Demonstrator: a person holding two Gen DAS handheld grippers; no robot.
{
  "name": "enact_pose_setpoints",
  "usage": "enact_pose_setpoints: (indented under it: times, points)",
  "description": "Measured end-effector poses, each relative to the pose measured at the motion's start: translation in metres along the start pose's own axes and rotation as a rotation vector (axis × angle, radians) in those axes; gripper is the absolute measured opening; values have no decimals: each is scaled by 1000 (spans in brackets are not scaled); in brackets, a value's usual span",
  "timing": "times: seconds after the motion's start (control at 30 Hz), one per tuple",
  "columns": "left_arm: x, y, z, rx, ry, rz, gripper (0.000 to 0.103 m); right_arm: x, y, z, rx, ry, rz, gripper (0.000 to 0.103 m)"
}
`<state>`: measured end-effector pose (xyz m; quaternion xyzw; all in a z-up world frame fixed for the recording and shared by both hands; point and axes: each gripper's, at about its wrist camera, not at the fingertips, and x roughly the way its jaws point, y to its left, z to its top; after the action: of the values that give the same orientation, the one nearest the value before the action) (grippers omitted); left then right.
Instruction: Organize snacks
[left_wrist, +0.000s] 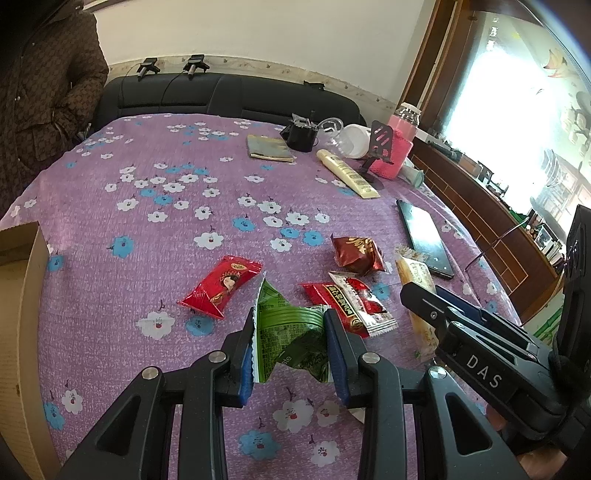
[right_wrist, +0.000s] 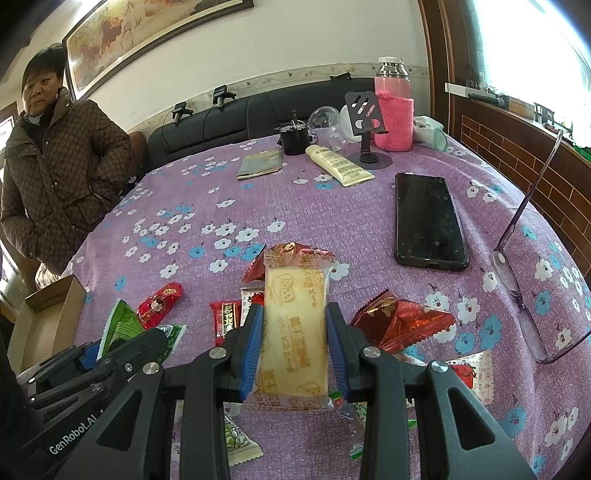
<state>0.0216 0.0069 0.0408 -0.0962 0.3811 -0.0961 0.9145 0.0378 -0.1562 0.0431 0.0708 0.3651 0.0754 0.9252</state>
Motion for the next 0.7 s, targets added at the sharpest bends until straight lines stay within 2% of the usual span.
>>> enact_pose_setpoints:
  times: [0.2,0.3,0.7]
  points:
    - [-6,-7,2,7,-19,-24,34,-4,3,2,-17,-23,-6,32]
    - [-11,-9,1,6,-19,-9,34,-8,3,3,-15,-33,0,32]
    - [-76,-7,-8,1,-97,-11,35,-33,17,-1,-29,-82,42,32]
